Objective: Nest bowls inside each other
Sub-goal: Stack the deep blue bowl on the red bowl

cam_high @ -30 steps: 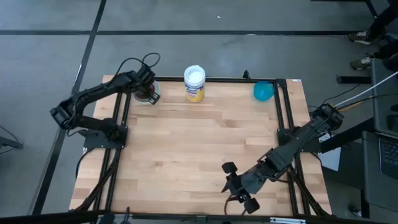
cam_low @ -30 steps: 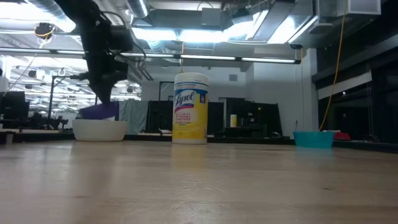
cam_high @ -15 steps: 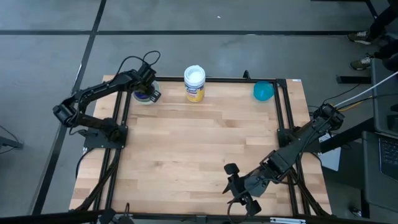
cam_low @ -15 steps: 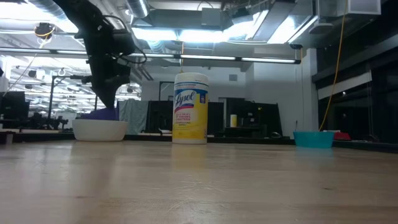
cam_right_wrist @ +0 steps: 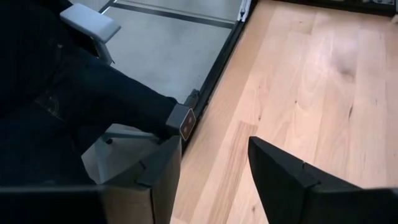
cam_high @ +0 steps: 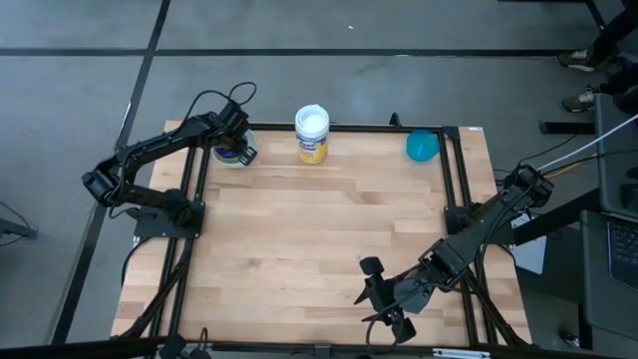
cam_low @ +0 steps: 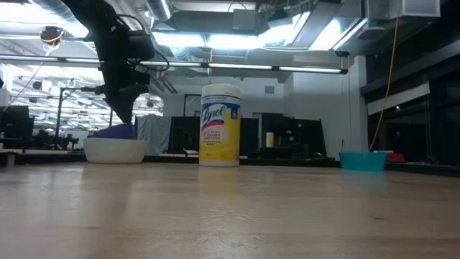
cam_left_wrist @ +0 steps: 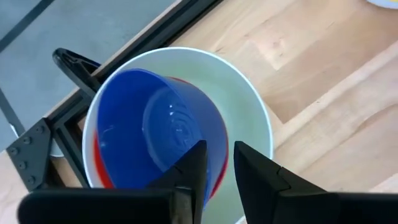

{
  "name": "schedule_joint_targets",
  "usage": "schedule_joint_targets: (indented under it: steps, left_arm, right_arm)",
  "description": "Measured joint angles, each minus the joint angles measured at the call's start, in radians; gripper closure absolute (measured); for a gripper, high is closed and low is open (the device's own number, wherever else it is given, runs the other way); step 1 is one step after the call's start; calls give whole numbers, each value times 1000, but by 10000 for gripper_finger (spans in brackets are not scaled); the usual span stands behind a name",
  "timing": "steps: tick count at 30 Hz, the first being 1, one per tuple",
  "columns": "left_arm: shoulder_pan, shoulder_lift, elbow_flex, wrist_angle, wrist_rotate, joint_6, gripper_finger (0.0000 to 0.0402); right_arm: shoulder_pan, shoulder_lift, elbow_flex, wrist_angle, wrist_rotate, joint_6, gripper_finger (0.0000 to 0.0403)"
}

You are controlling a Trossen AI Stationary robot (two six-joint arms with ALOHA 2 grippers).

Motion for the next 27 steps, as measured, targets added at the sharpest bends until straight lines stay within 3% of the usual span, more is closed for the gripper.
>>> schedule_joint_targets:
  steps: [15, 22, 27]
  left_arm:
    - [0, 0, -3, 5, 5, -23, 327]
    - [48, 37, -65, 41, 34, -37, 329]
    - [39, 76, -65, 74, 16, -1, 391]
  right_arm:
    - [1, 0, 0, 0, 0, 2, 212]
    - [1, 0, 0, 16, -4, 2, 206]
    - [1, 0, 0, 23, -5, 2, 206]
